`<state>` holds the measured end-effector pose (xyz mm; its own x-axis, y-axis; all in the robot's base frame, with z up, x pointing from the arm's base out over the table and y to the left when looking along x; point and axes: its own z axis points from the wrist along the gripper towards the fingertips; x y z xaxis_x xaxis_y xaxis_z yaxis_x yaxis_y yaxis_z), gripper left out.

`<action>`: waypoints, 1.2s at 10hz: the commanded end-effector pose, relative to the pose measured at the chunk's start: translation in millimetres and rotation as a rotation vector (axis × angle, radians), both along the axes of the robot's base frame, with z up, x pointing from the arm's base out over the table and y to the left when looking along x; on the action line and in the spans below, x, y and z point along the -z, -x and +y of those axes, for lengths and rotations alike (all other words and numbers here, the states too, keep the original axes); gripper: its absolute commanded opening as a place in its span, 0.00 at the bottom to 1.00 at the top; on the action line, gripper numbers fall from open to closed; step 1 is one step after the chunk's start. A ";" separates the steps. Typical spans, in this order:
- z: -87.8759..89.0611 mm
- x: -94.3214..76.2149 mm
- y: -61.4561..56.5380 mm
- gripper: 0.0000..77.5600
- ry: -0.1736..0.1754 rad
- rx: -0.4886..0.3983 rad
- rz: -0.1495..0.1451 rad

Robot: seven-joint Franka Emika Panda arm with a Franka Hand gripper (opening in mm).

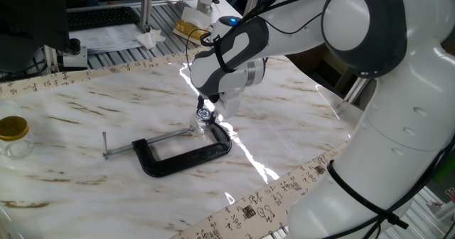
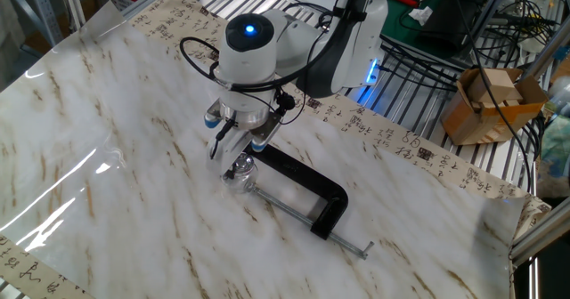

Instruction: Unscrew the lid from the jar

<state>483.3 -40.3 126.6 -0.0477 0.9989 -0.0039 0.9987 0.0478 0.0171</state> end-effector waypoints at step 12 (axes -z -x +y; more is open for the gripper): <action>0.7 2.5 -1.9 0.01 -0.003 -0.110 0.027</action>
<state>486.4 -40.6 127.8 -0.1289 0.9916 -0.0032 0.9916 0.1289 0.0093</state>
